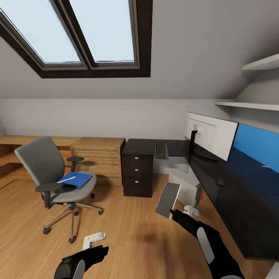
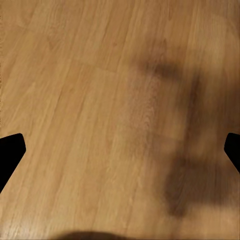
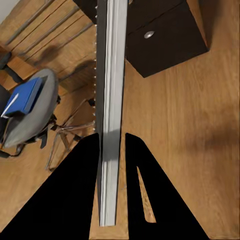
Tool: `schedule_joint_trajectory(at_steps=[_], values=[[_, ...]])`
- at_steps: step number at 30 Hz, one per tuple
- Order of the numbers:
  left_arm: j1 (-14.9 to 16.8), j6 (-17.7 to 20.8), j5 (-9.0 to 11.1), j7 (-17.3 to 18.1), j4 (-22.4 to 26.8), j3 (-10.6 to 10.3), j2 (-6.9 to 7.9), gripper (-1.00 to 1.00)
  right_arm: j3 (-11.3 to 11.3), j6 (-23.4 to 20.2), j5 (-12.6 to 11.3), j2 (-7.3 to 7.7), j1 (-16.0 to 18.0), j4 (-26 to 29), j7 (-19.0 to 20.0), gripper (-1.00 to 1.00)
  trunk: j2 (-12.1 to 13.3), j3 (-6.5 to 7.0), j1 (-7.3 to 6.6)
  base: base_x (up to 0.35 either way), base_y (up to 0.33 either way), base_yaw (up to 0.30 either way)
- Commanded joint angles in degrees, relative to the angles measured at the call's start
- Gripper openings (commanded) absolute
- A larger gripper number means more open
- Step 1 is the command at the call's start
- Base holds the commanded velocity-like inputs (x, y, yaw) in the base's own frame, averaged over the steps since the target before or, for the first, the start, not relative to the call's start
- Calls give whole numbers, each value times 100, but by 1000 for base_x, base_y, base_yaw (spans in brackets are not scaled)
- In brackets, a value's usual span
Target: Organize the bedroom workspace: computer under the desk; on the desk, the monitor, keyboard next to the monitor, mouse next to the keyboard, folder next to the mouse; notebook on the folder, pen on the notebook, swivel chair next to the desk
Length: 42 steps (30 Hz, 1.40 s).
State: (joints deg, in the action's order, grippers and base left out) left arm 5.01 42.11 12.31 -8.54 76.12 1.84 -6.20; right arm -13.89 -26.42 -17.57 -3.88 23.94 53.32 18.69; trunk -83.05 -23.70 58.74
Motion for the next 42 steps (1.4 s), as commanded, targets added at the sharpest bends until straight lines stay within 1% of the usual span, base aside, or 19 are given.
schedule_joint_trajectory(at_steps=[1,2,3,4,6,8,9,11,12,13,14,15,16,24,42], values=[[5,25,61,-41,7,5,-4,100,18,-51,-34,-7,5,7,-55,-100,37,12,-23,0,0,0],[4,25,61,-41,7,6,-4,100,58,-51,-22,-7,5,8,-133,-100,78,30,-45,0,0,0],[3,25,61,-44,7,6,-4,100,239,-40,23,8,8,15,-456,-100,118,48,-67,0,0,0],[4,25,61,-46,6,6,-4,100,319,-37,51,17,7,35,-546,-100,158,66,-89,0,0,0],[4,25,61,-48,7,4,-4,100,406,-33,100,21,6,67,-625,-100,238,101,-133,0,0,0],[3,25,60,-50,6,4,-4,100,566,43,273,14,5,120,-835,-100,318,137,-177,0,0,0],[3,25,57,-50,6,3,-4,100,617,136,378,7,5,131,-1011,-100,358,155,-199,0,0,0],[4,25,59,-51,7,5,-4,100,684,403,567,-7,5,144,-1485,-100,439,191,-242,0,0,0],[6,20,60,-51,8,14,-4,100,845,719,676,-19,5,153,-1962,-100,479,209,-264,14,0,0],[4,18,61,-51,8,15,-4,100,974,806,698,-19,5,159,-2057,-100,519,227,-286,45,0,0],[3,18,61,-49,8,16,-4,100,1045,842,706,-19,5,163,-2091,-100,559,245,-308,63,0,0],[2,17,61,-48,8,17,-4,100,1176,910,714,-16,6,168,-2143,-100,599,263,-330,98,0,0],[4,16,61,-47,8,18,-4,100,1366,1065,690,-22,5,168,-2213,-100,639,281,-352,195,0,0],[6,16,61,-49,6,5,-12,100,1463,1076,660,-4,5,144,-2236,-100,960,425,-528,281,0,0],[3,16,61,-42,8,12,-4,100,1476,1124,670,2,-36,165,-2196,-100,1682,748,-923,332,0,0]])
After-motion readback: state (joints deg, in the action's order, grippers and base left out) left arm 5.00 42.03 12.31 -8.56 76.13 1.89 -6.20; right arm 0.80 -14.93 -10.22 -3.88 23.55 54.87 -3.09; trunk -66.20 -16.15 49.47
